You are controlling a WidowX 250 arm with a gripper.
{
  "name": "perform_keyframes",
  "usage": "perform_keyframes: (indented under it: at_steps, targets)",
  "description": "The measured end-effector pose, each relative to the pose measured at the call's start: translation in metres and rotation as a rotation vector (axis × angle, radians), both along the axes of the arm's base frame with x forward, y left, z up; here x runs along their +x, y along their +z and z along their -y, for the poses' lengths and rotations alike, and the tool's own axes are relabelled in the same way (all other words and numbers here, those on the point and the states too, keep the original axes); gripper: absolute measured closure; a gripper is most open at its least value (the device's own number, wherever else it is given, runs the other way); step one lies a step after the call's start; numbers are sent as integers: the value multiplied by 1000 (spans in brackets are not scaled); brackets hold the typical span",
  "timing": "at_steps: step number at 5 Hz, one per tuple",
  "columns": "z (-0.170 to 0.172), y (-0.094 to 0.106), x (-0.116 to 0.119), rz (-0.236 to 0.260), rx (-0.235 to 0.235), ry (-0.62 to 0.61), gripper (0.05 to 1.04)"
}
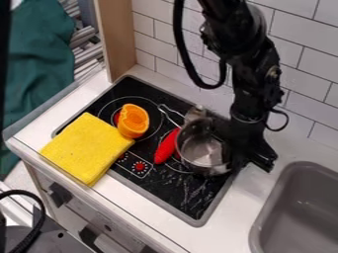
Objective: Put the silver pot on the yellow cloth
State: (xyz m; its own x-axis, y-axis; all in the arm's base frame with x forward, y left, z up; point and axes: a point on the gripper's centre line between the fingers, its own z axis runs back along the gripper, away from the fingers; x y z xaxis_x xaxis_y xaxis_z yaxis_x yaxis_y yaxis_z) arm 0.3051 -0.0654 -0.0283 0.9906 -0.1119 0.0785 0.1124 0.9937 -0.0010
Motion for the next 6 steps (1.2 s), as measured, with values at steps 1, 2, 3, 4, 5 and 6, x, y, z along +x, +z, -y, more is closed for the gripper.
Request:
perform_keyframes:
  at_steps: [1, 2, 3, 4, 5, 6]
  targets:
    - [1, 27, 4, 93, 1, 31, 1025]
    - [-4, 67, 4, 218, 0, 70, 1025]
    - [-15, 95, -6, 305, 23, 110, 1025]
    - [-60, 110, -21, 308, 66, 265, 1025]
    - [-111, 102, -31, 250, 77, 416, 1025]
    - [-159, 68, -60, 137, 78, 520, 1025]
